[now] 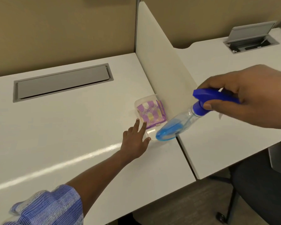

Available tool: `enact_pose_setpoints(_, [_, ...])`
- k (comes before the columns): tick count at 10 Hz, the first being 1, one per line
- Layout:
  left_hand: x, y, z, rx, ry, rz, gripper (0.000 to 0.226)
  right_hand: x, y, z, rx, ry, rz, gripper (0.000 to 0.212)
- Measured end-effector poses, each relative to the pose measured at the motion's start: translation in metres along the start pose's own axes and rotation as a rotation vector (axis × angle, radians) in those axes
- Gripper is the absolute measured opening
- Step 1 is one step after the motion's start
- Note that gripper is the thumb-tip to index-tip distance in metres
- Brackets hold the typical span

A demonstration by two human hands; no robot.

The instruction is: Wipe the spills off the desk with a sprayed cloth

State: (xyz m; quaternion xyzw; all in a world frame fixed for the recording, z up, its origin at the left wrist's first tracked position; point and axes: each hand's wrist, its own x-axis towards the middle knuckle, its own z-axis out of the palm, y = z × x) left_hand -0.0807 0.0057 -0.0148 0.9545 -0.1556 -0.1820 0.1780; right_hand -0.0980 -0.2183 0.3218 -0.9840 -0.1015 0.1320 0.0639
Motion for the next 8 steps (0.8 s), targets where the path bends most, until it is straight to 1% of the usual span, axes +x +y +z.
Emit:
enact_pose_setpoints(1, [-0.001,0.001,0.000,0.032,0.004,0.000,0.073,0.009,-0.006,0.011,0.001,0.017,0.007,0.032])
enact_pose_setpoints(3, [-0.001,0.003,0.003,0.060,0.021,-0.006,0.074,0.046,-0.005,0.066,-0.019,-0.028,0.043,0.024])
enact_pose_setpoints(5, [0.000,0.003,0.006,0.068,0.006,-0.014,0.074,0.068,0.003,0.110,0.007,-0.060,0.112,0.026])
enact_pose_setpoints(6, [0.000,0.003,0.005,0.056,-0.003,-0.021,0.074,0.070,0.005,0.117,0.008,-0.059,0.137,0.023])
enact_pose_setpoints(7, [-0.001,0.004,0.003,0.040,-0.001,-0.026,0.075,0.068,0.004,0.116,-0.021,-0.047,0.151,0.027])
enact_pose_setpoints(8, [-0.005,0.004,-0.002,0.035,-0.003,-0.025,0.079,0.065,0.001,0.113,-0.016,-0.028,0.187,0.036])
